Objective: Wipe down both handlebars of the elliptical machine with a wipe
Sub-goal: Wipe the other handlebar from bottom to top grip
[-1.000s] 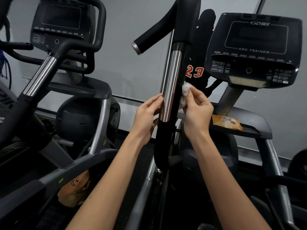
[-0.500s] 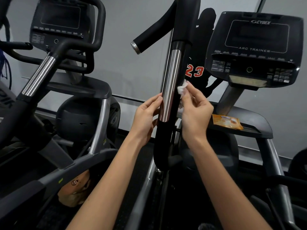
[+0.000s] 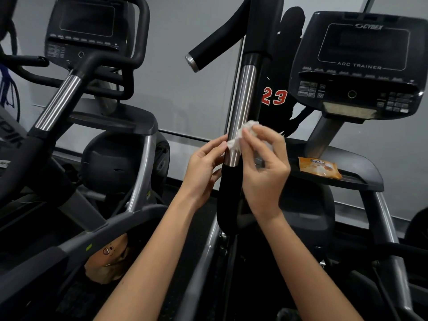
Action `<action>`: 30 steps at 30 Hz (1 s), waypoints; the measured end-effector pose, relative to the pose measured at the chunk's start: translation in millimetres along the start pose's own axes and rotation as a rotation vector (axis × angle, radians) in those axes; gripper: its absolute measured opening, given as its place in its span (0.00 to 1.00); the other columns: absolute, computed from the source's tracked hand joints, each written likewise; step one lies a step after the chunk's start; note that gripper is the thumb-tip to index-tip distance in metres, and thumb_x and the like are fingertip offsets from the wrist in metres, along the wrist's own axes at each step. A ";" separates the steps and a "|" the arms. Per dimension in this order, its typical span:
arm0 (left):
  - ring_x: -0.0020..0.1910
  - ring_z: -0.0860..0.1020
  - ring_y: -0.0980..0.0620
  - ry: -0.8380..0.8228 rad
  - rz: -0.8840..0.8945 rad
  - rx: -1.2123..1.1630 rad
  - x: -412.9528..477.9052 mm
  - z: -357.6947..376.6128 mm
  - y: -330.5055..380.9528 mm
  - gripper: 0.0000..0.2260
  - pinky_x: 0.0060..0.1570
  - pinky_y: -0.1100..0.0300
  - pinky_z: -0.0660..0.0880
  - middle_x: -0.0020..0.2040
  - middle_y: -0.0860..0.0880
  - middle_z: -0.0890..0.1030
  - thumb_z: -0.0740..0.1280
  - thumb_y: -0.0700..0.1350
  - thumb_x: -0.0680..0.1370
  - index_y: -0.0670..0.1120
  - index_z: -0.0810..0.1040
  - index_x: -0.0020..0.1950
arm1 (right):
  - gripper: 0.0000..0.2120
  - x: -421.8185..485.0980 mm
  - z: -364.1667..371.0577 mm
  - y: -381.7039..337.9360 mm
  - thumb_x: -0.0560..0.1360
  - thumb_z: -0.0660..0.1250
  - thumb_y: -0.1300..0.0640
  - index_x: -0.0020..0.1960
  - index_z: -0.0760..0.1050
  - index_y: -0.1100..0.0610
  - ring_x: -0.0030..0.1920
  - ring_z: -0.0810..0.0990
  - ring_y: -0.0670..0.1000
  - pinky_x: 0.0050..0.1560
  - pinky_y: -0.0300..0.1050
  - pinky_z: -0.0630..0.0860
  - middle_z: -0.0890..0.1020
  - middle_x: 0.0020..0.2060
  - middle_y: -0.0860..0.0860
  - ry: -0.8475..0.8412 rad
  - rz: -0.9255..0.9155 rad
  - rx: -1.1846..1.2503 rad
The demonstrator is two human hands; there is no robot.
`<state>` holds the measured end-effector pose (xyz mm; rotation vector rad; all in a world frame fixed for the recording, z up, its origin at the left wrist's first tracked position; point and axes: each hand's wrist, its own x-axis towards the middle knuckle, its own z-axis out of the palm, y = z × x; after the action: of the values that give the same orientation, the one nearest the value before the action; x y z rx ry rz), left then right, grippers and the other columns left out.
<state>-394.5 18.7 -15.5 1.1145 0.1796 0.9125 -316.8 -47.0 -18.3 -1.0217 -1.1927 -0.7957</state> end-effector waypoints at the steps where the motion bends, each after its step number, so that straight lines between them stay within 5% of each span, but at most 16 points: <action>1: 0.43 0.77 0.55 -0.005 0.002 0.007 -0.4 0.2 0.2 0.09 0.44 0.63 0.72 0.44 0.52 0.81 0.62 0.41 0.79 0.47 0.78 0.57 | 0.11 3.0 1.6 0.3 0.72 0.69 0.68 0.55 0.78 0.67 0.54 0.78 0.57 0.56 0.49 0.77 0.78 0.52 0.59 0.009 0.002 0.001; 7: 0.42 0.77 0.55 0.025 -0.001 -0.004 -2.6 1.0 1.1 0.08 0.42 0.63 0.73 0.41 0.51 0.80 0.63 0.41 0.78 0.51 0.80 0.49 | 0.13 -50.9 -8.8 3.7 0.70 0.71 0.71 0.54 0.79 0.65 0.52 0.79 0.56 0.52 0.53 0.78 0.79 0.50 0.59 -0.015 0.003 -0.035; 12: 0.42 0.76 0.55 0.025 -0.009 -0.011 -4.8 2.1 1.5 0.08 0.43 0.63 0.72 0.45 0.49 0.79 0.62 0.41 0.79 0.51 0.79 0.50 | 0.10 -34.9 -3.7 0.0 0.71 0.69 0.68 0.53 0.79 0.65 0.51 0.79 0.52 0.55 0.43 0.76 0.78 0.48 0.57 0.046 0.087 0.026; 18: 0.40 0.78 0.58 0.009 0.013 0.012 -5.9 2.0 1.0 0.09 0.43 0.64 0.73 0.43 0.53 0.81 0.62 0.41 0.79 0.50 0.79 0.55 | 0.06 -2.6 -1.7 1.6 0.76 0.64 0.63 0.50 0.77 0.56 0.47 0.81 0.44 0.50 0.39 0.78 0.82 0.44 0.47 0.091 0.724 0.367; 21: 0.38 0.78 0.59 0.016 0.011 0.005 -6.3 2.1 0.8 0.08 0.42 0.63 0.72 0.40 0.54 0.82 0.62 0.41 0.79 0.50 0.79 0.53 | 0.05 -14.5 -8.2 5.2 0.77 0.62 0.63 0.48 0.77 0.58 0.39 0.80 0.40 0.43 0.36 0.76 0.80 0.38 0.47 0.015 0.829 0.382; 25: 0.40 0.77 0.57 0.021 0.005 -0.013 -6.1 2.2 0.6 0.08 0.44 0.61 0.71 0.41 0.53 0.81 0.62 0.41 0.79 0.50 0.79 0.51 | 0.06 -32.9 -17.1 -6.0 0.75 0.65 0.64 0.45 0.78 0.55 0.37 0.80 0.44 0.41 0.35 0.77 0.81 0.36 0.50 0.052 0.844 0.422; 30: 0.42 0.77 0.55 0.011 0.000 -0.044 -6.2 1.0 1.0 0.08 0.46 0.61 0.74 0.43 0.50 0.80 0.62 0.39 0.79 0.49 0.79 0.52 | 0.09 -14.6 -12.0 -9.7 0.73 0.69 0.65 0.49 0.78 0.53 0.52 0.80 0.53 0.54 0.46 0.77 0.80 0.48 0.52 0.038 0.545 0.296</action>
<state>-398.4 13.7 -16.1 1.0695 0.1675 0.9188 -324.4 -62.1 -31.2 -1.0107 -0.9010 -0.2024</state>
